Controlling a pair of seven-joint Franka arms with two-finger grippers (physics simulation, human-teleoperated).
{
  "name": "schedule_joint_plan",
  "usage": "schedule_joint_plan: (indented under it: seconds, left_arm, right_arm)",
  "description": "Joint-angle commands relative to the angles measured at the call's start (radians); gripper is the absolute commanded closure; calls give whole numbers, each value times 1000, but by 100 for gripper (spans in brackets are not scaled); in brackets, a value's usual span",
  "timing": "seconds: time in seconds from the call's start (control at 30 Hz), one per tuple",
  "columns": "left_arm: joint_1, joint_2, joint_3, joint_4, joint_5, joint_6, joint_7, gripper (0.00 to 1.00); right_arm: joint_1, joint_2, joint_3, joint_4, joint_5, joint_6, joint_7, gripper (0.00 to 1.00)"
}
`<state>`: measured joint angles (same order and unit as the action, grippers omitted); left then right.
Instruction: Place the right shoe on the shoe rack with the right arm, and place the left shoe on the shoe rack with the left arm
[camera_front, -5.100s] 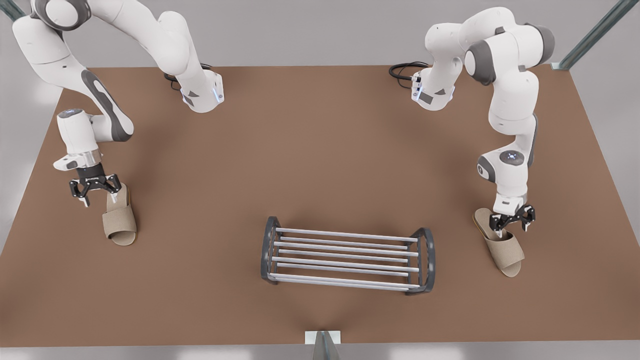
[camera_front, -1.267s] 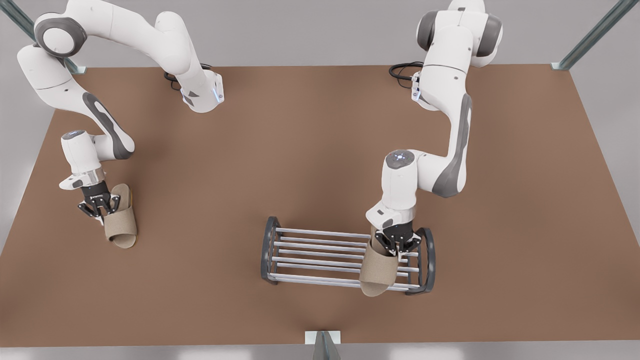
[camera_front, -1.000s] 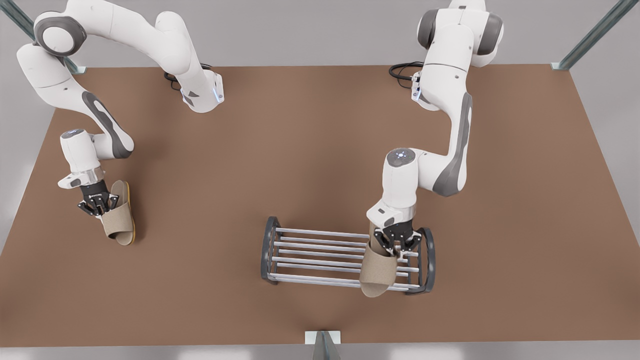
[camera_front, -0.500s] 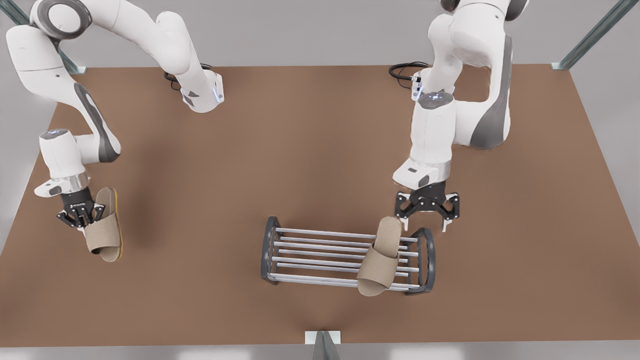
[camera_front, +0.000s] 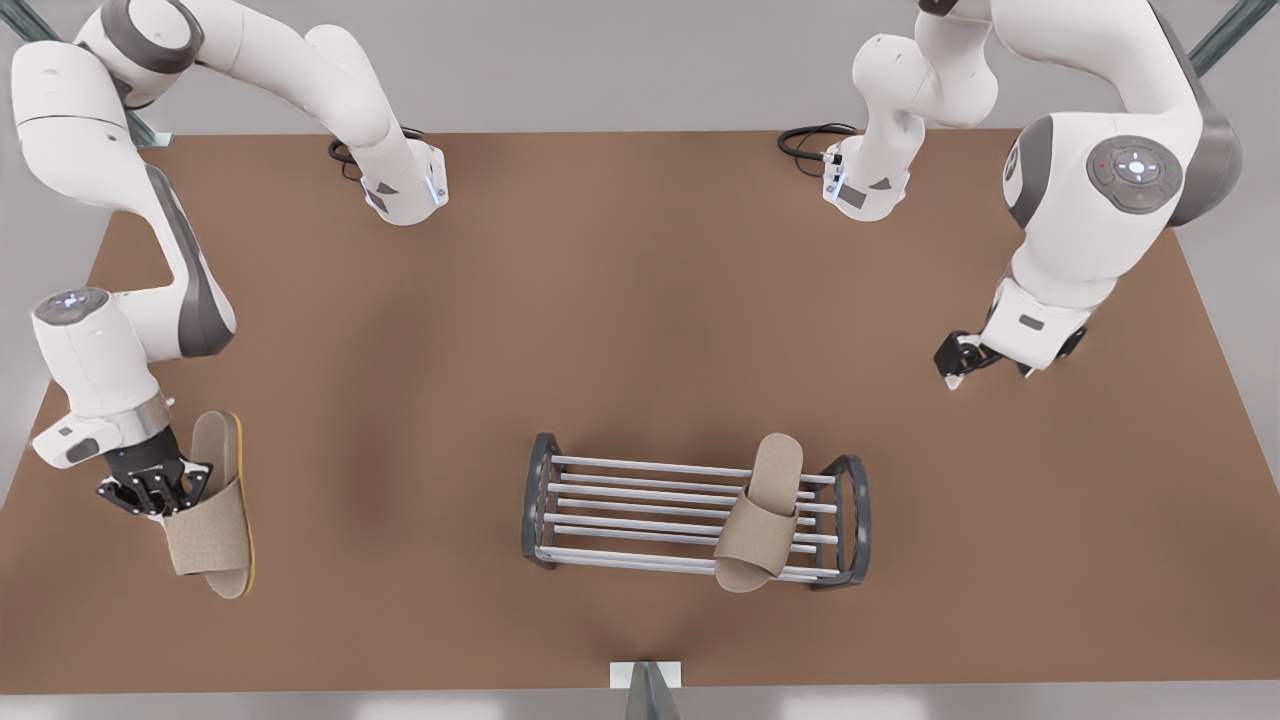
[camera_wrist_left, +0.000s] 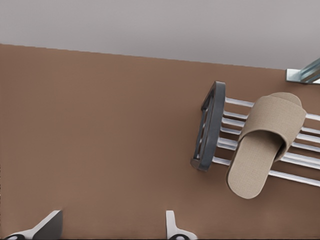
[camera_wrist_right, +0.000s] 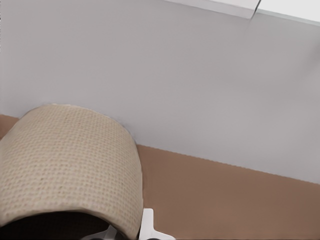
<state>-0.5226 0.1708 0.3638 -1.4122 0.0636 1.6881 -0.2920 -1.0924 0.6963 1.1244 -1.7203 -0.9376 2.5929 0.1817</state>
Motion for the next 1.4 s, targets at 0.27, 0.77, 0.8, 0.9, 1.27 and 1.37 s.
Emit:
schedule_joint_plan:
  seconds: [0.27, 0.77, 0.8, 0.9, 1.27, 1.37]
  left_arm:
    - [-7, -19, -6, 2, 21, -130, 163, 0]
    - [12, -24, -3, 1, 30, -125, 166, 0]
    - [10, -25, -3, 1, 30, -126, 168, 0]
    - [12, -28, -5, 1, 30, -133, 212, 0]
    - [440, -10, -391, 55, -71, -191, 455, 0]
    - [438, -10, -391, 55, -71, -196, 455, 0]
  right_arm:
    - [249, -12, 66, 237, 5, -503, 395, 79]
    - [554, -40, 54, 217, -75, -565, 995, 79]
    - [565, -40, 52, 219, -78, -583, 1013, 79]
    - [718, -38, -44, 314, -102, -640, 1105, 79]
    - [1028, -52, -202, 421, -147, -626, 1303, 79]
    - [1166, -52, -339, 450, -179, -616, 1343, 79]
